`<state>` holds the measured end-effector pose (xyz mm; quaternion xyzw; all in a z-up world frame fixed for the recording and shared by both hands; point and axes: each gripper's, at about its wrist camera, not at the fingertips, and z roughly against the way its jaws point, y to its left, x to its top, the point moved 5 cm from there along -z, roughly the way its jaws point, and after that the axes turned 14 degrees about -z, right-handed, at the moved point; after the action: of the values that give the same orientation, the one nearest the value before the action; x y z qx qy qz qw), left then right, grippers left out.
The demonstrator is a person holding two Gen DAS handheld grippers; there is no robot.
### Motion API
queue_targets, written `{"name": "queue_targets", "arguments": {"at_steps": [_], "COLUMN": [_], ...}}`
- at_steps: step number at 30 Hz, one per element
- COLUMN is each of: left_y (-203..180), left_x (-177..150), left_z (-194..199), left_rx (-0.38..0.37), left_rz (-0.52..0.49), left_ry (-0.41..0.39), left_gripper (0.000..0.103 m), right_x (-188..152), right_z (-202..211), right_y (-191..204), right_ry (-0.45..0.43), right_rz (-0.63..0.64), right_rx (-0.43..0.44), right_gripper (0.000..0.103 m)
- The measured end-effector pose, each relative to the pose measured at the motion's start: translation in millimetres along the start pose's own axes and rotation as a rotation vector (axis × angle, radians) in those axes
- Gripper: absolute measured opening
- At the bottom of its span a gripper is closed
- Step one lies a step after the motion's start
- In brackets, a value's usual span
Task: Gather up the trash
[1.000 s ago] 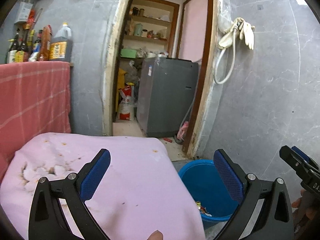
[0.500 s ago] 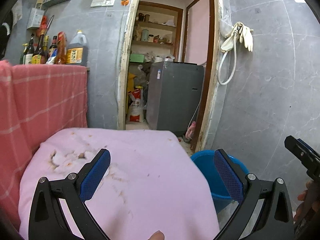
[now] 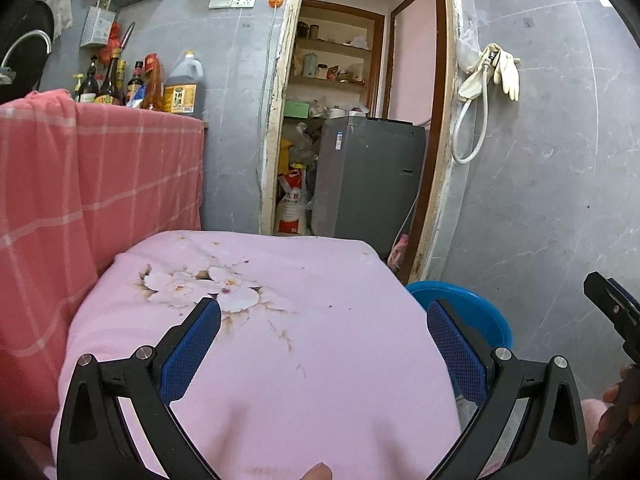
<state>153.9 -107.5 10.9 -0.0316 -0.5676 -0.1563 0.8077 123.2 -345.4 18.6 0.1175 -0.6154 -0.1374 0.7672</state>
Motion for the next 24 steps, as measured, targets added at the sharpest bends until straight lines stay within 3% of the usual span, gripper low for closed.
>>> {"name": "queue_targets", "arguments": {"at_steps": [24], "left_y": [-5], "left_x": [-51], "left_z": [12], "left_rx": [0.043], "left_rz": [-0.021], "left_ry": [0.003], "left_gripper": [0.101], "right_x": [-54], "right_z": [4], "right_y": [-9], "right_ry": [0.097], "right_rz": [0.022], "right_rx": [-0.070], "right_gripper": [0.103]}}
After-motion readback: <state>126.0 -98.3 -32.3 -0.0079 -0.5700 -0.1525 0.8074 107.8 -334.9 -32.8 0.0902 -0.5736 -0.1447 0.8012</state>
